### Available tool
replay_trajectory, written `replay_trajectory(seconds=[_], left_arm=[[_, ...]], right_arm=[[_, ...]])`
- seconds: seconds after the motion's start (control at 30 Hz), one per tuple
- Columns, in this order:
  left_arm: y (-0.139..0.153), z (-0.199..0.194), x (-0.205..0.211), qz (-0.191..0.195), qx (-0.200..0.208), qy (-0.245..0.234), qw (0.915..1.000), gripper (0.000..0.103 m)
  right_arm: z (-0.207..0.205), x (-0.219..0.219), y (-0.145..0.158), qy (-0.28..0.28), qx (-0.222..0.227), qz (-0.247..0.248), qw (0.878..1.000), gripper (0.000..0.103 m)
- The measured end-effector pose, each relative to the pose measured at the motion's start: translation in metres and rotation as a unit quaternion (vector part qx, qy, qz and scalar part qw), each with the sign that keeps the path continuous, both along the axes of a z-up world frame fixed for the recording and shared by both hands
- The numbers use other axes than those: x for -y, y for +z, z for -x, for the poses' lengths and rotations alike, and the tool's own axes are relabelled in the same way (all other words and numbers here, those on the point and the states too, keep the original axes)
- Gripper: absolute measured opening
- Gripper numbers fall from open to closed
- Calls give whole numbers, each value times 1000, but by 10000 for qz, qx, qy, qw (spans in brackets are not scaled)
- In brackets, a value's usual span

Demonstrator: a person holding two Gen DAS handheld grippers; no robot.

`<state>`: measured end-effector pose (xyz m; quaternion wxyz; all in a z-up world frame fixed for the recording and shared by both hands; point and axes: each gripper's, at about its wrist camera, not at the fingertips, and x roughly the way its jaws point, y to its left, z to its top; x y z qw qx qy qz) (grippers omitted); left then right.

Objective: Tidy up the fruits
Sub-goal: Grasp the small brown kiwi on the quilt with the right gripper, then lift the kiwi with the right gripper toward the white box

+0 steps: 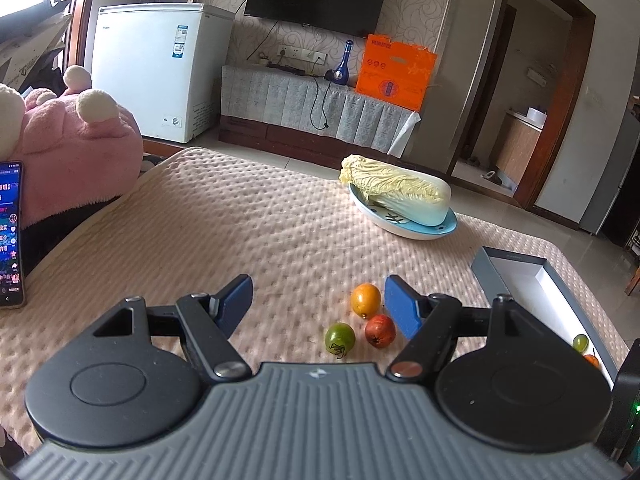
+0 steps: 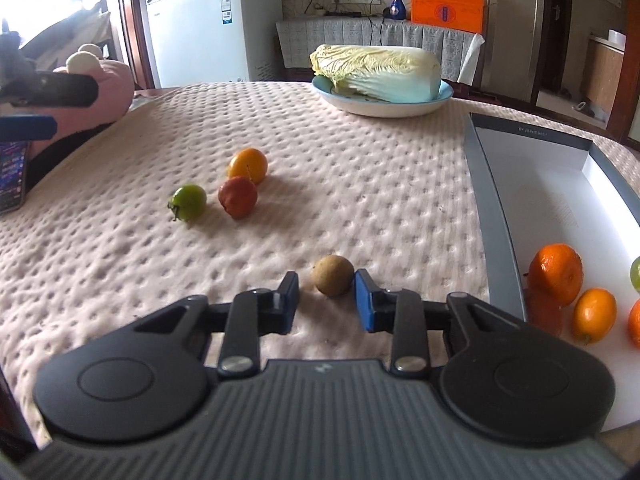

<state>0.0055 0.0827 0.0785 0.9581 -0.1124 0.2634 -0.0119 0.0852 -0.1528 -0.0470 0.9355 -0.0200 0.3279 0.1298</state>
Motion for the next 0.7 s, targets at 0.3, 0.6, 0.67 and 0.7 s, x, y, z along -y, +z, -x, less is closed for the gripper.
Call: replay_trajectory(seconds=[0.3, 0.6, 0.67, 0.7], left_arm=[[-4, -2, -1, -52, -74, 6, 10000, 77], [-12, -8, 12, -227, -204, -148, 9994, 77], [-14, -10, 16, -292, -254, -213, 9990, 77], [-16, -11, 19, -324, -281, -237, 9988, 77]], right_arm=[[5, 5, 6, 86, -8, -13, 10000, 25], [25, 24, 34, 282, 165, -264, 9991, 25], [31, 31, 40, 322, 218, -334, 9987, 25], [34, 34, 44, 339, 243, -366, 9985, 25]])
